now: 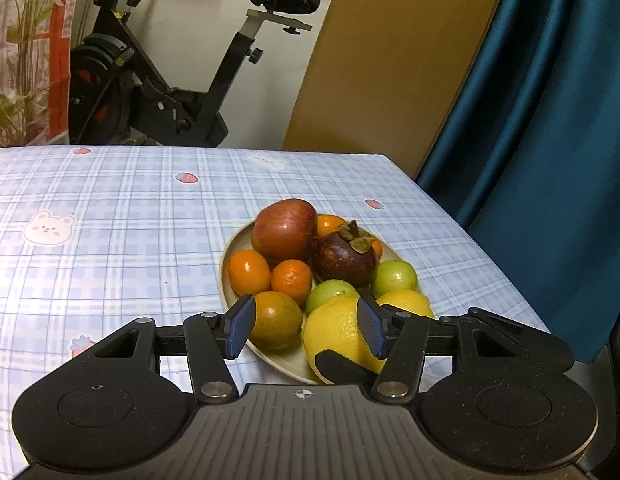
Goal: Organize fruits
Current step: 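Open both tools and release the lemon on the plate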
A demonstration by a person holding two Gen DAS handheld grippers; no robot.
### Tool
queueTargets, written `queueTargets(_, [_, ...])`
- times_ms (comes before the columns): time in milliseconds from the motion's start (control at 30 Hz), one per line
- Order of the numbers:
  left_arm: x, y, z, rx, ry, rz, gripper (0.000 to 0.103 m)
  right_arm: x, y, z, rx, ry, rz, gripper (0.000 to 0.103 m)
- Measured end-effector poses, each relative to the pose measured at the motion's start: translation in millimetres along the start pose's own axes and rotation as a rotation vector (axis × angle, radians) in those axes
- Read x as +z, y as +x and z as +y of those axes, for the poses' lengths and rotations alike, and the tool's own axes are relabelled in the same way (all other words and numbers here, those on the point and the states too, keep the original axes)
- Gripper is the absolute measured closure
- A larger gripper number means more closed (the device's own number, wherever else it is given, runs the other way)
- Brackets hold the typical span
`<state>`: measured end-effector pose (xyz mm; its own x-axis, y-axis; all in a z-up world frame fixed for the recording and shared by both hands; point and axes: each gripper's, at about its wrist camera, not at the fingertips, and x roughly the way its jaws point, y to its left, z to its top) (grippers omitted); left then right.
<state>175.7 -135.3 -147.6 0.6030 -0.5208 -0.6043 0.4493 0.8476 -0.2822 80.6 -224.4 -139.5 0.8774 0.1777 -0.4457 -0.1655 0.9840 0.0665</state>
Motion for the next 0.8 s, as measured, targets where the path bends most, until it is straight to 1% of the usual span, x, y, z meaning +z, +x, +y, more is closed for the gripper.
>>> queueTargets(100, [0.4, -3.3, 1.4, 0.003, -0.012, -0.012, 0.043, 0.3, -3.7, -3.1, -0.003, 0.024, 0.004, 0.047])
queueTargets(367, [1.5, -16.3, 9.0, 0.032, -0.037, -0.043, 0.041, 0.6, -8.6, -0.6, -0.012, 0.022, 0.007, 0.045])
queueTargets(600, [-0.1, -21.1, 14.6, 0.065, -0.051, -0.032, 0.040, 0.1, -8.7, 0.0, -0.011, 0.023, 0.015, 0.043])
queueTargets(700, [-1.1, -23.3, 16.2, 0.072, -0.054, -0.031, 0.038, 1.0, -8.5, -0.2, -0.014, 0.023, 0.017, 0.042])
queueTargets(767, [-1.8, -24.9, 17.1, 0.077, -0.058, -0.032, 0.034, 1.5, -8.3, -0.3, -0.015, 0.024, 0.018, 0.042])
queueTargets(800, [-2.1, -26.0, 17.0, 0.080, -0.058, -0.035, 0.033, 1.7, -8.5, 0.1, -0.016, 0.023, 0.017, 0.042])
